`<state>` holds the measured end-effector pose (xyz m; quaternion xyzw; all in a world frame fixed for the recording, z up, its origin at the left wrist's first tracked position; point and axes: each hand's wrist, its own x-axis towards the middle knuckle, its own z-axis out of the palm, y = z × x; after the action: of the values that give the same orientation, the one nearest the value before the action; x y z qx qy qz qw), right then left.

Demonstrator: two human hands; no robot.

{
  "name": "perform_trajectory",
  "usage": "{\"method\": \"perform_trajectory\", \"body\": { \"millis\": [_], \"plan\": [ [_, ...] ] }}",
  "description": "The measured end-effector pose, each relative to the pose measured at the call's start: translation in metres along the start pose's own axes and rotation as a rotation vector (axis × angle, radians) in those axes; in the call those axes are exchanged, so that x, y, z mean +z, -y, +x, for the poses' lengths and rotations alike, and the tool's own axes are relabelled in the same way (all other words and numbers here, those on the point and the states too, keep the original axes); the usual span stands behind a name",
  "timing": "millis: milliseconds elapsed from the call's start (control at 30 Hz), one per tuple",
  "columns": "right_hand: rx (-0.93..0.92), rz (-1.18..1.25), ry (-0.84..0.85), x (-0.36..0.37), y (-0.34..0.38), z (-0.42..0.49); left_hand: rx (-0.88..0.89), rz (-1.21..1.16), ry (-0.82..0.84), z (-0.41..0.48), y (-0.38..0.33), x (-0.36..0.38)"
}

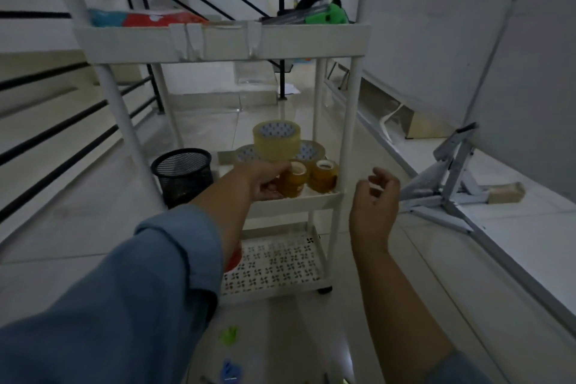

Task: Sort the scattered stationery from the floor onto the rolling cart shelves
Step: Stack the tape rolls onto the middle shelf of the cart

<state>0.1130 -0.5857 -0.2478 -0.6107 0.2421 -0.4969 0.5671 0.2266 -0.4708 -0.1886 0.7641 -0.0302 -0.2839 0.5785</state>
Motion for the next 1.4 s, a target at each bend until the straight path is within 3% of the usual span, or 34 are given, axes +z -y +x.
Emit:
{"method": "perform_trajectory", "body": {
  "millis": [100, 233, 600, 700, 800, 967, 1167, 1300, 1400],
  "plan": [
    [0.106, -0.040, 0.092, 0.001, -0.020, -0.003, 0.005, 0.074, -0.022, 0.006, 0.001, 0.009],
    [0.165, -0.022, 0.096, 0.003, -0.025, -0.001, 0.011, 0.093, -0.056, 0.012, 0.002, 0.009],
    [0.157, -0.001, 0.121, 0.008, -0.021, -0.005, 0.138, 0.220, -0.120, 0.010, -0.005, 0.010],
    [0.149, -0.003, 0.117, 0.009, -0.020, -0.005, 0.073, 0.217, -0.068, 0.005, -0.012, 0.011],
    [0.149, -0.011, 0.111, 0.010, -0.019, -0.006, 0.000, 0.092, -0.014, -0.001, -0.015, 0.015],
    [0.151, -0.010, 0.123, 0.011, -0.017, -0.007, 0.017, -0.221, -0.071, -0.003, -0.018, 0.023],
    [0.152, -0.005, 0.133, 0.008, -0.018, -0.007, 0.019, -0.131, -0.145, -0.004, -0.011, 0.021],
    [0.151, -0.024, 0.142, 0.008, -0.017, -0.008, -0.009, -0.191, -0.028, -0.002, -0.009, 0.024],
    [0.140, -0.037, 0.150, 0.007, -0.017, -0.010, -0.007, -0.203, -0.041, -0.003, -0.011, 0.031]
  ]
}}
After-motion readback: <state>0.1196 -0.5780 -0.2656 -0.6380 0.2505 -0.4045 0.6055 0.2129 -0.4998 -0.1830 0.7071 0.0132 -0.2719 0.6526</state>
